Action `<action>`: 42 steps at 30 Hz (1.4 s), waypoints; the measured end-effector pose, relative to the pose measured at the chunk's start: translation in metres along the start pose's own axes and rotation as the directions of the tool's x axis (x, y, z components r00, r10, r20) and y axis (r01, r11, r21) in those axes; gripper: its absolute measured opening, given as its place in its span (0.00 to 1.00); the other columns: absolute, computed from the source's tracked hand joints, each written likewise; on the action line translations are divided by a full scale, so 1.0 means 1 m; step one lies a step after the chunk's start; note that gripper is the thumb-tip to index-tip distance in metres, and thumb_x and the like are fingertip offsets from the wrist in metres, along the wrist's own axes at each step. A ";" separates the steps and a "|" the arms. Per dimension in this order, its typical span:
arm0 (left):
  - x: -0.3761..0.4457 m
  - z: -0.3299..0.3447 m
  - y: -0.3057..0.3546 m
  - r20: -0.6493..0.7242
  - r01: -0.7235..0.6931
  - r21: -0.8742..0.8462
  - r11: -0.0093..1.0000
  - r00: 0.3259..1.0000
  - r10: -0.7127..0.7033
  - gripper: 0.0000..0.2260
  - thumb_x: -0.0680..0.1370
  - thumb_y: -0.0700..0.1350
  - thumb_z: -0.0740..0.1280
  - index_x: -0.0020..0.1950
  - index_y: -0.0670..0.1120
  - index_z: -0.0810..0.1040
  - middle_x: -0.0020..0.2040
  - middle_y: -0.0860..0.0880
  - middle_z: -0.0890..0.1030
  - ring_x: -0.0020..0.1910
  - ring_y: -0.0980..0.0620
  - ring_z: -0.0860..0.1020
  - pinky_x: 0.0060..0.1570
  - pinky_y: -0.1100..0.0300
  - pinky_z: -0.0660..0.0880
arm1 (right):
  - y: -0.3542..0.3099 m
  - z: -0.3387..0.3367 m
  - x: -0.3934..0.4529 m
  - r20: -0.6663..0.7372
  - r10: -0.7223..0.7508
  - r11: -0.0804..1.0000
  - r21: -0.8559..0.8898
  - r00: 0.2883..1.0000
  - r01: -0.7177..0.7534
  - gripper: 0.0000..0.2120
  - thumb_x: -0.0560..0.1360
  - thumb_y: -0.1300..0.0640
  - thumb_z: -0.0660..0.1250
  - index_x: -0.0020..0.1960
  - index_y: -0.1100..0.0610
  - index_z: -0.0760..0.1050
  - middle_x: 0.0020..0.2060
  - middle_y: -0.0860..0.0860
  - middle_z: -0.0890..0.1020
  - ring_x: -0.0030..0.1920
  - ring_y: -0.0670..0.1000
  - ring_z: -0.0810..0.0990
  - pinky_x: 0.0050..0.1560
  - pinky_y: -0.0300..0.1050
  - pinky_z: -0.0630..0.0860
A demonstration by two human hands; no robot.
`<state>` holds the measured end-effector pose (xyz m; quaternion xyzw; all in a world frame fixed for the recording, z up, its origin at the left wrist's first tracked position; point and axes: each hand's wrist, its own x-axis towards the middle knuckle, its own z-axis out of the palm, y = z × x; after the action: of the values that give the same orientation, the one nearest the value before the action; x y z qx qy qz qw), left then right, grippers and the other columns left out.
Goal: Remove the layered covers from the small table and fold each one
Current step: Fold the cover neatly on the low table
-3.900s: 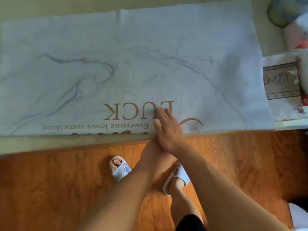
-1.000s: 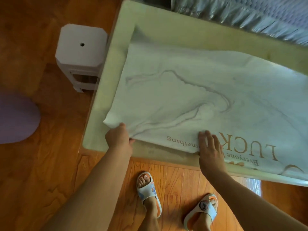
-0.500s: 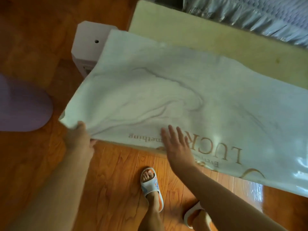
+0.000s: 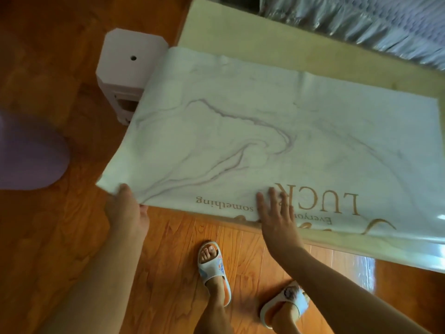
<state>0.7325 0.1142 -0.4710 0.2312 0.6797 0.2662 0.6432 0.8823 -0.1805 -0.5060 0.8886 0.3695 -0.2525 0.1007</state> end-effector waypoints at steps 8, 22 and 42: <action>-0.084 0.075 0.028 0.069 -0.505 0.164 0.847 0.863 0.501 0.10 0.86 0.43 0.57 0.61 0.50 0.77 0.54 0.56 0.81 0.55 0.58 0.82 0.50 0.71 0.76 | 0.022 -0.044 0.018 0.259 -0.081 0.841 0.535 0.962 -0.074 0.31 0.79 0.45 0.65 0.80 0.47 0.59 0.81 0.46 0.46 0.80 0.54 0.39 0.79 0.55 0.48; -0.330 0.236 -0.261 0.894 -0.945 0.254 -0.206 0.148 0.423 0.23 0.79 0.42 0.67 0.74 0.48 0.72 0.72 0.47 0.76 0.73 0.45 0.73 0.70 0.36 0.69 | 0.332 -0.181 -0.004 0.225 -0.121 -0.392 0.884 0.967 -0.255 0.30 0.76 0.37 0.61 0.69 0.55 0.74 0.56 0.56 0.81 0.51 0.57 0.81 0.50 0.53 0.79; -0.186 0.097 -0.257 0.468 -0.454 0.883 -0.114 0.843 0.264 0.36 0.76 0.59 0.72 0.79 0.58 0.58 0.74 0.45 0.69 0.72 0.41 0.71 0.66 0.41 0.73 | 0.360 -0.049 0.015 0.222 0.529 0.253 0.880 0.819 -0.402 0.10 0.80 0.53 0.60 0.52 0.60 0.73 0.46 0.55 0.78 0.49 0.60 0.78 0.46 0.50 0.76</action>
<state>0.8486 -0.1948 -0.5036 0.8029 0.5283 -0.1376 0.2393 1.1644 -0.4077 -0.4747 0.8792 -0.0995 -0.3147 -0.3435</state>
